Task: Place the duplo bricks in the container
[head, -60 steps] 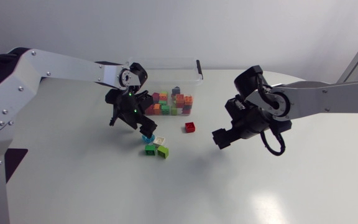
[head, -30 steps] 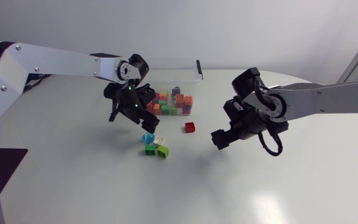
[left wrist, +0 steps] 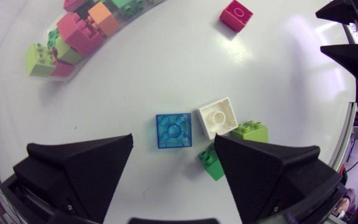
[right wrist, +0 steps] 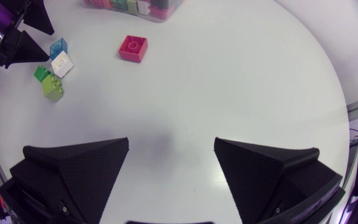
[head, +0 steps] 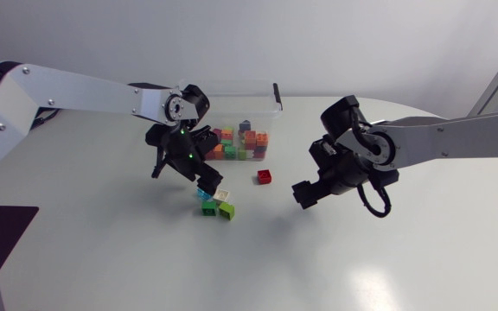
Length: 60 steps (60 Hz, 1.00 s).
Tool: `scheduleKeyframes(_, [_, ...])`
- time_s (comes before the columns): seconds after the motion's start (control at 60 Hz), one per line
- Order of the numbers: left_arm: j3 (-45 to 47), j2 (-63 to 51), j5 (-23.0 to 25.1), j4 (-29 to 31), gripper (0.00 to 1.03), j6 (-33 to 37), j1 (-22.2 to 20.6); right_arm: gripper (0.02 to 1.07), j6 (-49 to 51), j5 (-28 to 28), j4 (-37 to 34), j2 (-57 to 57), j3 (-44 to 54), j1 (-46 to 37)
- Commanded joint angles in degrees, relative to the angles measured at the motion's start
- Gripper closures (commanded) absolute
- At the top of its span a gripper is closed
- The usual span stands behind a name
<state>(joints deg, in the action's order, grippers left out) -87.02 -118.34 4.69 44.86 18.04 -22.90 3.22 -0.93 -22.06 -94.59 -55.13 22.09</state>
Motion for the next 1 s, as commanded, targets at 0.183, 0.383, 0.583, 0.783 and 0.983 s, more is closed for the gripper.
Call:
scheduleKeyframes(0.183, [1.2, 0.0, 0.0, -1.1, 0.12, 0.2, 0.5, 0.07, 0.5, -0.4, 0.6, -1.5, 1.4, 0.6])
scheduleKeyframes(0.383, [1.3, -1.1, -1.1, -2.1, 0.13, 0.2, 1.0, 0.07, 0.5, -0.4, 1.1, -1.7, 1.8, 0.6])
scheduleKeyframes(0.583, [1.9, -1.4, -1.1, -2.5, 0.15, 0.2, 1.2, 0.07, 0.5, -0.4, 1.3, -1.8, 2.0, 0.7])
scheduleKeyframes(0.783, [2.3, -2.2, -1.3, -2.6, 0.17, 0.2, 0.9, 0.07, 0.5, -0.7, 1.3, -2.0, 2.0, 0.8])
scheduleKeyframes(0.983, [2.6, -2.7, -1.4, -3.2, 0.19, 0.2, 0.7, 0.07, 0.4, -1.0, 1.3, -2.0, 2.2, 1.1])
